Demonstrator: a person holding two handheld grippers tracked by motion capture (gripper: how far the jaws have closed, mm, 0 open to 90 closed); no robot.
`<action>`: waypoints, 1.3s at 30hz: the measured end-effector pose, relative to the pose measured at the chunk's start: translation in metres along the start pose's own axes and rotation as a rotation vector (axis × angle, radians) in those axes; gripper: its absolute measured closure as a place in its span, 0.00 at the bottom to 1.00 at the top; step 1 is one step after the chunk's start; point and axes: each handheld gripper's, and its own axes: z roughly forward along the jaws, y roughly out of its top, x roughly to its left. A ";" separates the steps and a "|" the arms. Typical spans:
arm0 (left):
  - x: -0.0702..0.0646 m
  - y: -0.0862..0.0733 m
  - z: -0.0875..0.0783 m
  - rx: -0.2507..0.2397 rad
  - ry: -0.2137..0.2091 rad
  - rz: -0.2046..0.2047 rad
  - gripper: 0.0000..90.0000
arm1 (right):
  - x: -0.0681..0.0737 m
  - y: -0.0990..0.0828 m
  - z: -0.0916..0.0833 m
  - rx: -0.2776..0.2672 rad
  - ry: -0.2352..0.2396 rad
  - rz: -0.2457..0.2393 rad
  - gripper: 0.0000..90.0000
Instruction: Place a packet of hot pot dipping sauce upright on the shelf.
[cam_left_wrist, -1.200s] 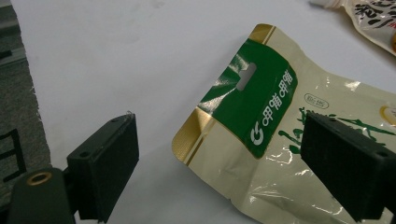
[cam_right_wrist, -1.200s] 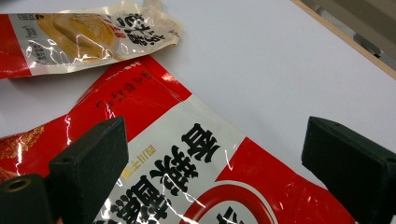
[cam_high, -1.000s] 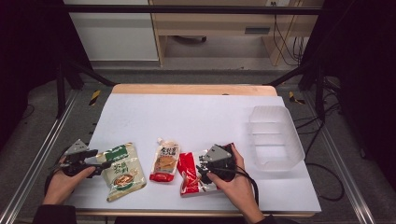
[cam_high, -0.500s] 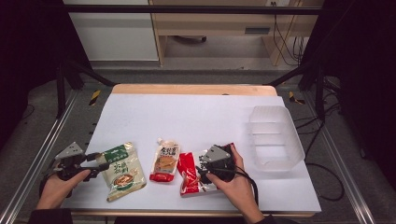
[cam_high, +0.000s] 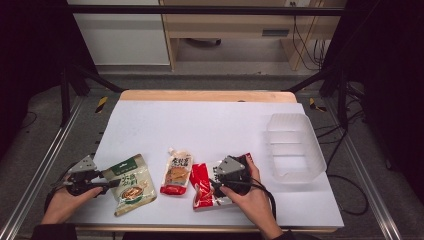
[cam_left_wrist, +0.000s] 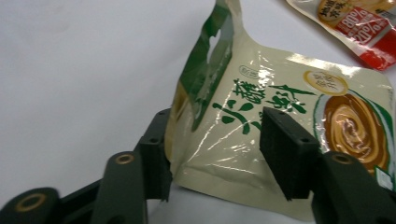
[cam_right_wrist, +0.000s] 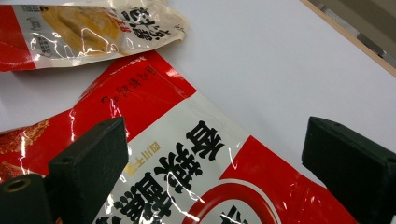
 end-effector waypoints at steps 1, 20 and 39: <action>0.000 0.000 0.000 0.000 0.000 0.000 0.60 | 0.000 0.000 0.000 0.000 0.000 0.000 0.08; 0.001 0.007 -0.022 -0.061 0.056 -0.011 1.00 | 0.002 0.000 0.001 0.007 -0.009 -0.015 0.08; -0.057 0.048 -0.092 -0.131 -0.078 0.134 1.00 | 0.000 -0.001 0.003 0.008 0.033 0.030 0.13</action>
